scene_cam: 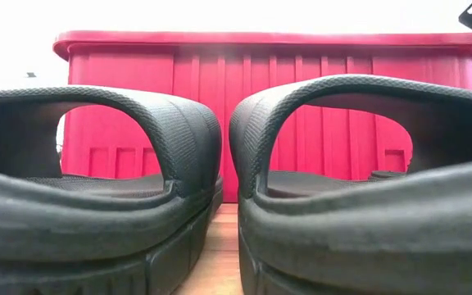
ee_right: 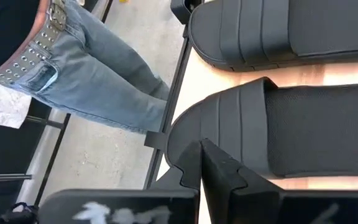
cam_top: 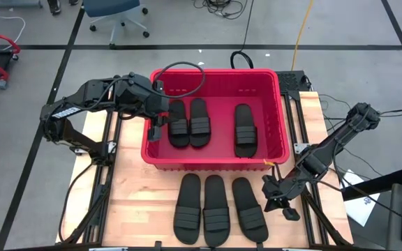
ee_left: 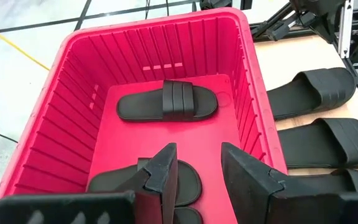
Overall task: Pick and place slides into bin
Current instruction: Put the black slide into the red bin
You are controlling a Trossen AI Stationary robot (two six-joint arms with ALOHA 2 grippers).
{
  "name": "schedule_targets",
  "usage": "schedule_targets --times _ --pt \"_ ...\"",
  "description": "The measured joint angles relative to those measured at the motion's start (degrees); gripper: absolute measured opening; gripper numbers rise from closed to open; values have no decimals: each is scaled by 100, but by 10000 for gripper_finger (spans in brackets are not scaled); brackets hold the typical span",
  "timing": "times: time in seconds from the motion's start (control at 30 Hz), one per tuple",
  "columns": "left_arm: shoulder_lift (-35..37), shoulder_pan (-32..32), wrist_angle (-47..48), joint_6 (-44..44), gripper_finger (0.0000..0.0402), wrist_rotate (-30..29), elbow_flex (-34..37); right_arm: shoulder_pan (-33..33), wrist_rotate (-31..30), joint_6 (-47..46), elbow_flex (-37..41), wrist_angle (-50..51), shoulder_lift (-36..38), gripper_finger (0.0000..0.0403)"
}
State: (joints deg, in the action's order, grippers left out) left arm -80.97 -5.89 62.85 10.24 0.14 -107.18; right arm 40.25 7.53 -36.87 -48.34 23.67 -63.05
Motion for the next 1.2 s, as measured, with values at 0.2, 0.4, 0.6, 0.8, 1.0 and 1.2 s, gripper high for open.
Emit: schedule_targets --times 0.2,0.4,0.6,0.8,1.0,1.2 --pt "0 0 0 0 122 0 0 38 -4 466 -2 -167 -46 0" --pt "0 0 2 0 122 -2 0 -39 -225 566 -2 -154 -421 0" --pt "0 0 2 -4 122 -4 0 -55 -480 469 -2 -113 -815 22" --pt "0 0 2 -20 122 -4 1 -55 -468 466 -2 -117 -1100 85" --pt "0 0 2 -33 122 -4 0 -205 -621 12 -2 -118 -1285 135" --pt "0 0 2 -38 122 -4 0 -319 -543 10 -2 -120 -1418 150"
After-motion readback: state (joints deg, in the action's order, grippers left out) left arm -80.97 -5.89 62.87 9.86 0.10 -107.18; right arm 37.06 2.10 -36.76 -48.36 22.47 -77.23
